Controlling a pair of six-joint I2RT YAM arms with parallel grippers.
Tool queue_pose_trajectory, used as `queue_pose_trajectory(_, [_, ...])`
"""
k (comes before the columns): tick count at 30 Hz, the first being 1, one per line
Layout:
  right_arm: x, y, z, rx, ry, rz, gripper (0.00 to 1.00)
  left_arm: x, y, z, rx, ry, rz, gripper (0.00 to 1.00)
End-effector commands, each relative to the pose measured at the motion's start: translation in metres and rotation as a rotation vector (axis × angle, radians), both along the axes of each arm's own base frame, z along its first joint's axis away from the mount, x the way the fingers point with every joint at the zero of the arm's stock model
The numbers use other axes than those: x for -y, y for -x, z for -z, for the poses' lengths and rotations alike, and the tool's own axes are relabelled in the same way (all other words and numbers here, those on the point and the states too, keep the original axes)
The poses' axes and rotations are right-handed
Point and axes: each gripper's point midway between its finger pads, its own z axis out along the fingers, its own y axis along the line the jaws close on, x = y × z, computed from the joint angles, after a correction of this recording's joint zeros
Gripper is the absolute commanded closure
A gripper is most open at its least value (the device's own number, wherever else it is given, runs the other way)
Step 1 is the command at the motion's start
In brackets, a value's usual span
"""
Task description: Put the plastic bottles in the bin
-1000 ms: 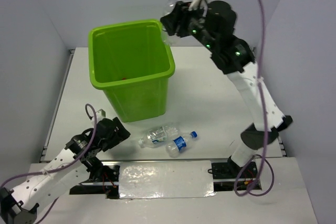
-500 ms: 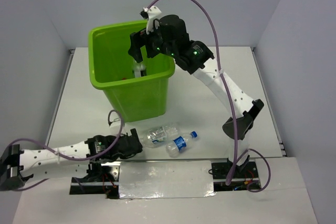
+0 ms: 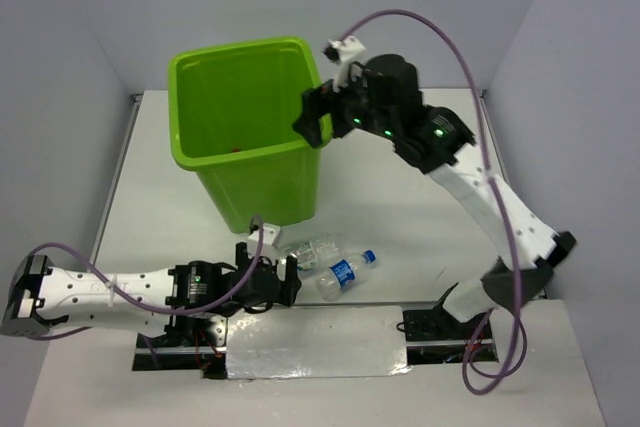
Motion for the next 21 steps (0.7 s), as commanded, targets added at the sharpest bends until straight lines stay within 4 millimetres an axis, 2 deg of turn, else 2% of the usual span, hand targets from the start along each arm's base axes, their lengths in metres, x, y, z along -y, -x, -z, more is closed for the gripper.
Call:
queue_pose_trajectory(1, [0.057, 0.029, -0.034, 0.040, -0.128, 0.082, 0.00, 0.033, -0.001, -0.019, 0.143, -0.034, 0.240, 0.01])
queue_pose_trajectory(2, [0.065, 0.028, -0.008, 0.005, -0.119, 0.109, 0.00, 0.039, -0.001, -0.025, 0.160, -0.030, 0.261, 0.01])
queue_pose_trajectory(3, [0.075, 0.033, -0.006, 0.003, -0.143, 0.124, 0.00, 0.043, -0.002, -0.024, 0.174, -0.053, 0.282, 0.01])
queue_pose_trajectory(4, [0.098, 0.047, -0.018, 0.024, -0.213, 0.160, 0.00, 0.044, -0.005, -0.024, 0.205, -0.085, 0.313, 0.01])
queue_pose_trajectory(5, [0.104, 0.047, 0.009, -0.013, -0.210, 0.179, 0.00, 0.048, -0.008, -0.028, 0.230, -0.090, 0.317, 0.01])
queue_pose_trajectory(6, [0.111, 0.054, 0.014, -0.021, -0.229, 0.183, 0.00, 0.048, -0.013, -0.026, 0.251, -0.126, 0.307, 0.01])
queue_pose_trajectory(7, [0.128, 0.064, 0.008, -0.006, -0.282, 0.214, 0.00, 0.047, -0.017, -0.026, 0.276, -0.153, 0.315, 0.01])
queue_pose_trajectory(8, [0.134, 0.065, 0.032, -0.045, -0.270, 0.240, 0.00, 0.048, -0.019, -0.027, 0.290, -0.175, 0.314, 0.01])
queue_pose_trajectory(9, [0.140, 0.068, 0.037, -0.057, -0.280, 0.260, 0.00, 0.047, -0.023, -0.028, 0.310, -0.192, 0.310, 0.01])
queue_pose_trajectory(10, [0.145, 0.072, 0.056, -0.104, -0.269, 0.284, 0.00, 0.046, -0.025, -0.025, 0.333, -0.220, 0.329, 0.01])
queue_pose_trajectory(11, [0.152, 0.078, 0.057, -0.104, -0.277, 0.296, 0.00, 0.045, -0.028, -0.025, 0.342, -0.228, 0.329, 0.01])
queue_pose_trajectory(12, [0.155, 0.081, 0.061, -0.113, -0.273, 0.304, 0.00, 0.051, -0.026, -0.025, 0.337, -0.202, 0.357, 0.01])
queue_pose_trajectory(13, [0.158, 0.084, 0.072, -0.140, -0.255, 0.319, 0.00, 0.048, -0.028, -0.017, 0.338, -0.219, 0.387, 0.01])
queue_pose_trajectory(14, [0.161, 0.089, 0.072, -0.135, -0.258, 0.320, 0.00, 0.044, -0.038, -0.016, 0.327, -0.205, 0.366, 0.01])
queue_pose_trajectory(15, [0.164, 0.089, 0.076, -0.141, -0.253, 0.335, 0.00, 0.048, -0.036, -0.011, 0.297, -0.165, 0.400, 0.01])
queue_pose_trajectory(17, [0.168, 0.093, 0.081, -0.147, -0.252, 0.347, 0.00, 0.044, -0.049, -0.012, 0.267, -0.116, 0.384, 0.01])
queue_pose_trajectory(21, [0.170, 0.092, 0.085, -0.146, -0.245, 0.355, 0.00, 0.048, -0.044, -0.011, 0.277, -0.074, 0.432, 0.01])
